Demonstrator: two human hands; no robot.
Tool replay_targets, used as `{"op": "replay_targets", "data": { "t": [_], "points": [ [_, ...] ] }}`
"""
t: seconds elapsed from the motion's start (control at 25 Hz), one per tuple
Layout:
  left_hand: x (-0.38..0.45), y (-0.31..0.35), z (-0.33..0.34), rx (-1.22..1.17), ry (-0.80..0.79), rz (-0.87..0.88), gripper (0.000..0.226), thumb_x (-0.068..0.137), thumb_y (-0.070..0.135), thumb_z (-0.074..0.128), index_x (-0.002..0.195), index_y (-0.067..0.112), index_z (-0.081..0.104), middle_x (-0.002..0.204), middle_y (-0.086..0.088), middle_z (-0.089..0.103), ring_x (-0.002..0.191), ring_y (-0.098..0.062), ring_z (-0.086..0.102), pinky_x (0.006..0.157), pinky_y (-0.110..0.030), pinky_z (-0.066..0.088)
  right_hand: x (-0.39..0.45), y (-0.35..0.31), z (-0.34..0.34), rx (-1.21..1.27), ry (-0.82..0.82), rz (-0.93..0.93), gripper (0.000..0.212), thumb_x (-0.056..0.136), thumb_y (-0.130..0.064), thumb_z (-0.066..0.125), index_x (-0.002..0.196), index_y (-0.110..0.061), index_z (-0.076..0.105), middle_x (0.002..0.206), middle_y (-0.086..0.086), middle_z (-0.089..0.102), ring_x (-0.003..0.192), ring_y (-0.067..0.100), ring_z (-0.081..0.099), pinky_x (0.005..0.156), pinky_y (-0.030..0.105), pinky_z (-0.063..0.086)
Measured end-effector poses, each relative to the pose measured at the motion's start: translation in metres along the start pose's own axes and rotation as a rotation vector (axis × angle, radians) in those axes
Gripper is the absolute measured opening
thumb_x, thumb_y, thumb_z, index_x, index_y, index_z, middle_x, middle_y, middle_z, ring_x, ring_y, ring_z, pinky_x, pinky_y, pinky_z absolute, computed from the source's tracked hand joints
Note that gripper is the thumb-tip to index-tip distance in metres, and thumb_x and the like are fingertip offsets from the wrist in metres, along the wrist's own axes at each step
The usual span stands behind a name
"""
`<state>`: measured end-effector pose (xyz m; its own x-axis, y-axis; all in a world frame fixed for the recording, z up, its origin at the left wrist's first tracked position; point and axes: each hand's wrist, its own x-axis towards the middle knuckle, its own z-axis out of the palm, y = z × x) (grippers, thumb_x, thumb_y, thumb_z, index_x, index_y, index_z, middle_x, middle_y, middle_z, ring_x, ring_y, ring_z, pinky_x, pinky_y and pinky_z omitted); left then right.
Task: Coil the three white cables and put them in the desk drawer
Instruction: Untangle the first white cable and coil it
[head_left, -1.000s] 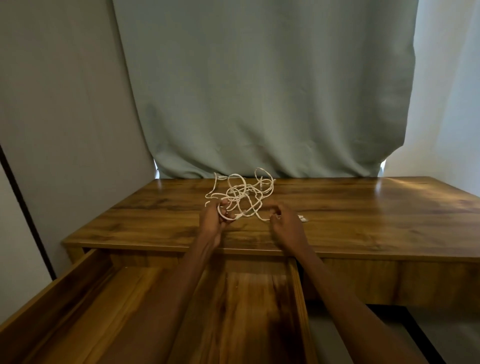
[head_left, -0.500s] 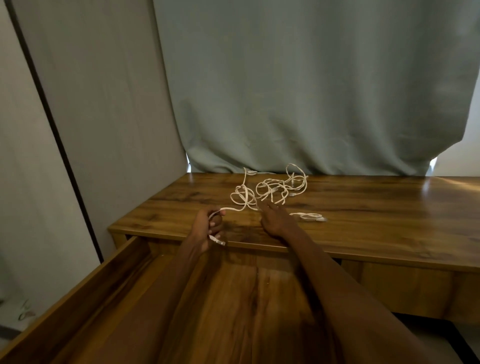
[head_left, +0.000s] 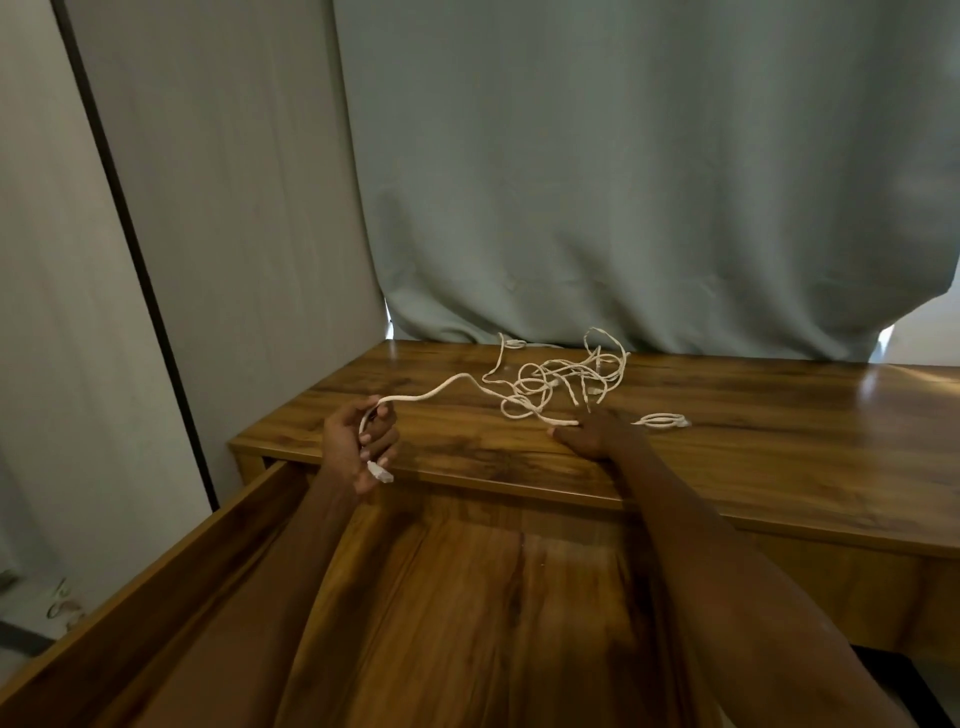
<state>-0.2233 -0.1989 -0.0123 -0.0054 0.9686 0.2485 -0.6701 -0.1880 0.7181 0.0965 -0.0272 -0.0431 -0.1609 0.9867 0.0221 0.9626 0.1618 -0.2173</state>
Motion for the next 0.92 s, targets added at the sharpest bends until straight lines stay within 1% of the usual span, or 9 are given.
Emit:
{"op": "replay_targets", "data": {
  "t": [0.12,0.24,0.28,0.36,0.44,0.52,0.64,0.8,0.92],
  "points": [
    [-0.003,-0.006,-0.008,0.073,0.099,-0.006,0.028,0.095,0.020,0.043,0.072,0.008,0.053,0.039,0.006,0.031,0.026,-0.006,0.024,0.029,-0.016,0.024,0.040,0.029,0.012,0.049,0.033,0.110,0.124,0.057,-0.100,0.034,0.159,-0.032,0.015,0.166,0.003,0.024,0.148,0.041,0.026,0.116,0.064,0.023],
    [-0.001,-0.015,-0.005,0.123,0.193,-0.009,0.026,0.097,0.020,0.043,0.077,0.008,0.054,0.041,0.006,0.031,0.028,-0.006,0.023,0.033,-0.018,0.023,-0.007,-0.002,-0.016,-0.049,0.106,0.043,0.079,0.088,-0.053,0.060,0.154,-0.024,0.027,0.159,0.008,0.036,0.138,0.041,0.042,0.109,0.055,0.039],
    [0.001,-0.019,-0.001,0.145,0.217,-0.008,0.026,0.099,0.021,0.043,0.078,0.009,0.054,0.041,0.006,0.031,0.029,-0.006,0.023,0.034,-0.020,0.025,-0.022,-0.017,-0.028,-0.134,0.113,-0.003,0.063,0.092,-0.033,0.061,0.149,-0.019,0.037,0.152,0.010,0.047,0.133,0.037,0.050,0.106,0.049,0.044],
    [0.007,-0.026,0.008,0.186,0.245,-0.006,0.028,0.101,0.023,0.044,0.078,0.011,0.054,0.043,0.006,0.033,0.033,-0.007,0.027,0.040,-0.023,0.033,-0.041,-0.039,-0.051,-0.220,0.147,-0.032,0.042,0.097,-0.019,0.054,0.138,-0.015,0.052,0.140,0.010,0.059,0.125,0.031,0.058,0.100,0.042,0.047],
    [0.010,-0.032,0.021,0.188,0.259,0.001,0.030,0.102,0.025,0.047,0.075,0.014,0.053,0.044,0.005,0.034,0.038,-0.009,0.033,0.052,-0.028,0.043,-0.061,-0.060,-0.072,-0.147,0.300,-0.143,0.041,0.098,-0.026,0.054,0.138,-0.019,0.053,0.139,0.008,0.060,0.123,0.030,0.059,0.096,0.041,0.048],
    [0.013,-0.037,0.033,0.133,0.250,0.019,0.035,0.102,0.027,0.050,0.069,0.016,0.049,0.043,0.004,0.033,0.040,-0.011,0.038,0.061,-0.032,0.050,-0.071,-0.080,-0.077,0.111,0.402,-0.442,0.054,0.099,-0.035,0.056,0.150,-0.027,0.041,0.153,0.003,0.048,0.131,0.027,0.054,0.099,0.040,0.045],
    [0.012,-0.039,0.049,0.039,0.166,0.027,0.042,0.101,0.035,0.052,0.063,0.018,0.045,0.040,0.005,0.034,0.038,-0.011,0.042,0.049,-0.028,0.049,-0.064,-0.100,-0.072,0.254,0.435,-0.844,0.050,0.104,-0.040,0.047,0.152,-0.031,0.041,0.162,-0.003,0.034,0.146,0.019,0.037,0.110,0.037,0.038],
    [0.006,-0.030,0.069,-0.050,-0.070,0.011,0.042,0.102,0.041,0.049,0.068,0.017,0.048,0.040,0.006,0.033,0.029,-0.006,0.028,0.032,-0.021,0.023,-0.046,-0.108,-0.039,0.224,0.347,-0.798,0.049,0.103,-0.054,0.036,0.129,-0.027,0.067,0.147,-0.005,0.056,0.146,0.019,0.039,0.112,0.052,0.037],
    [0.002,-0.020,0.084,-0.204,-0.229,0.030,0.041,0.105,0.037,0.045,0.068,0.017,0.047,0.042,0.006,0.033,0.032,-0.007,0.026,0.036,-0.021,0.028,-0.049,-0.116,-0.016,0.382,0.361,-0.764,0.061,0.101,-0.062,0.026,0.121,-0.024,0.070,0.136,0.001,0.064,0.146,0.018,0.038,0.117,0.054,0.029]
  ]
}}
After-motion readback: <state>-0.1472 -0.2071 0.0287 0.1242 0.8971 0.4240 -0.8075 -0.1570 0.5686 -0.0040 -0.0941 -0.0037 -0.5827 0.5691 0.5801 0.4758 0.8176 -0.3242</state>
